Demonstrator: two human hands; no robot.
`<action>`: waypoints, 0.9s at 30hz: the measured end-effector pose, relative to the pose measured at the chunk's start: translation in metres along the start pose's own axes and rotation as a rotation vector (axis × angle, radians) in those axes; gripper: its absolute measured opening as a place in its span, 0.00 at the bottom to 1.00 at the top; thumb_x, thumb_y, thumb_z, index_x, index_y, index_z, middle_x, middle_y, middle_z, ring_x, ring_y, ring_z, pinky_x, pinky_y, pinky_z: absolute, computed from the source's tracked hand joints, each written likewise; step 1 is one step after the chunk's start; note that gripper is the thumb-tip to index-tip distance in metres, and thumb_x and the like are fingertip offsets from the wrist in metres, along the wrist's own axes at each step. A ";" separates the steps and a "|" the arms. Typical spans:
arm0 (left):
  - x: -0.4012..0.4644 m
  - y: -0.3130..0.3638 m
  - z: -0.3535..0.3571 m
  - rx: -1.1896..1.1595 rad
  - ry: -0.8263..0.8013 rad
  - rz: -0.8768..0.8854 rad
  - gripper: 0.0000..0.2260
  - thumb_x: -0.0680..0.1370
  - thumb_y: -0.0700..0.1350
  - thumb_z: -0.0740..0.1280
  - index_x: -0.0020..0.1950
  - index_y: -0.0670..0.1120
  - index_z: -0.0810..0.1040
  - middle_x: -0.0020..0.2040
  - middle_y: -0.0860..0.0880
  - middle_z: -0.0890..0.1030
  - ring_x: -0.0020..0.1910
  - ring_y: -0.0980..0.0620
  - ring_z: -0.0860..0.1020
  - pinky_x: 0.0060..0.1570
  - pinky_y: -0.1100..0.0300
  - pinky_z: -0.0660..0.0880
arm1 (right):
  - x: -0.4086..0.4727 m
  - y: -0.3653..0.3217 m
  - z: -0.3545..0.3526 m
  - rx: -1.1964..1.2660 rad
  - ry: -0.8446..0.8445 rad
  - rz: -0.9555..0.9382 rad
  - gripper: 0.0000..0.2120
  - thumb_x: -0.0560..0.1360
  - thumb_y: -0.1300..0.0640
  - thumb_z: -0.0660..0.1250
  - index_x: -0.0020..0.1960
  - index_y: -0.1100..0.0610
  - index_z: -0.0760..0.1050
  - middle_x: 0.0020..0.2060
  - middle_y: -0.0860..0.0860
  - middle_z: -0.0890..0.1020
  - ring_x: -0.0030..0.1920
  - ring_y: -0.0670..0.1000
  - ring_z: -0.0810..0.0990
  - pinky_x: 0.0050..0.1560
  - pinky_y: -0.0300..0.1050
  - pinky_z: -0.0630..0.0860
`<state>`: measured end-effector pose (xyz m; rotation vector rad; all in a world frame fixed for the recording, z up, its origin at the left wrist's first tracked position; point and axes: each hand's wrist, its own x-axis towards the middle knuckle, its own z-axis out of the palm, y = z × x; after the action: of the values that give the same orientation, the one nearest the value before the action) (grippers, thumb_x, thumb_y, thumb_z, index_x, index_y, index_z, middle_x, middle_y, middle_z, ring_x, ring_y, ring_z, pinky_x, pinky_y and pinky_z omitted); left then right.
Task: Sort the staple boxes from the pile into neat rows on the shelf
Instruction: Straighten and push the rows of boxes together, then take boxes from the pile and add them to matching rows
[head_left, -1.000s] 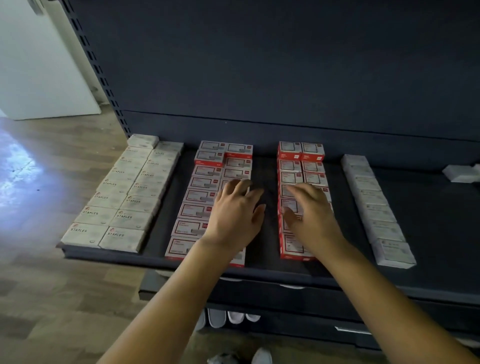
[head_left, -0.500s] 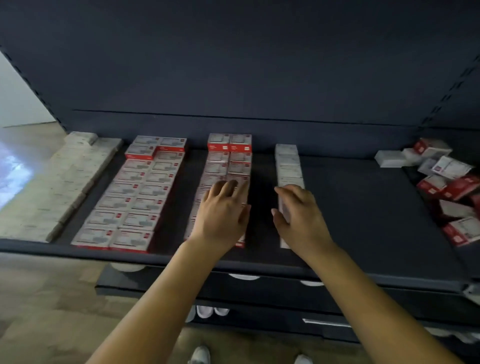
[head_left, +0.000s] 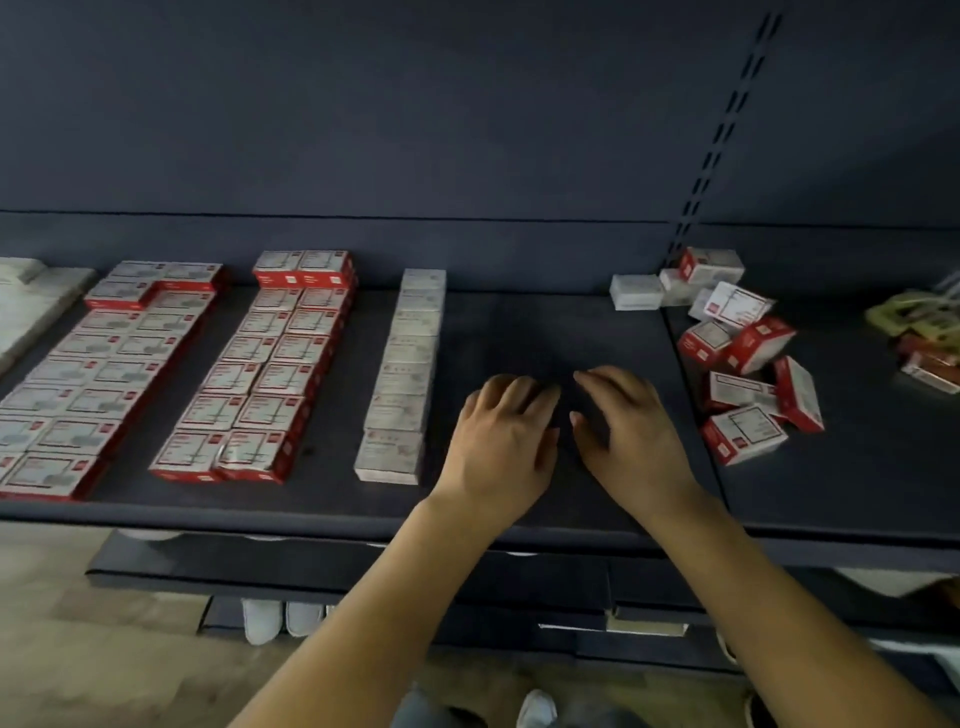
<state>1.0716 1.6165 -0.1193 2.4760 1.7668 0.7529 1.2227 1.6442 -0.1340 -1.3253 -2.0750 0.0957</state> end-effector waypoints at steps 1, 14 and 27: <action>0.001 0.008 0.005 -0.001 -0.009 0.016 0.20 0.72 0.49 0.57 0.57 0.42 0.79 0.51 0.44 0.81 0.52 0.41 0.78 0.47 0.49 0.77 | -0.003 0.008 -0.005 -0.002 0.020 0.005 0.17 0.69 0.64 0.69 0.57 0.66 0.76 0.52 0.61 0.79 0.50 0.64 0.78 0.50 0.56 0.77; 0.017 0.053 0.041 -0.016 -0.098 0.084 0.18 0.71 0.49 0.56 0.53 0.44 0.80 0.48 0.47 0.81 0.47 0.44 0.80 0.45 0.53 0.77 | -0.038 0.085 -0.052 -0.126 -0.006 0.439 0.27 0.66 0.54 0.76 0.61 0.60 0.73 0.61 0.60 0.69 0.59 0.64 0.67 0.55 0.59 0.70; 0.001 0.063 0.035 -0.613 0.006 -0.235 0.11 0.77 0.44 0.66 0.59 0.46 0.79 0.51 0.50 0.81 0.51 0.56 0.78 0.52 0.66 0.74 | -0.039 0.069 -0.033 0.162 0.258 0.158 0.25 0.62 0.64 0.78 0.57 0.66 0.76 0.56 0.66 0.71 0.59 0.57 0.69 0.57 0.44 0.72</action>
<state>1.1411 1.6034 -0.1321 1.8375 1.4904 1.0773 1.3055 1.6357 -0.1543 -1.3256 -1.7104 0.1501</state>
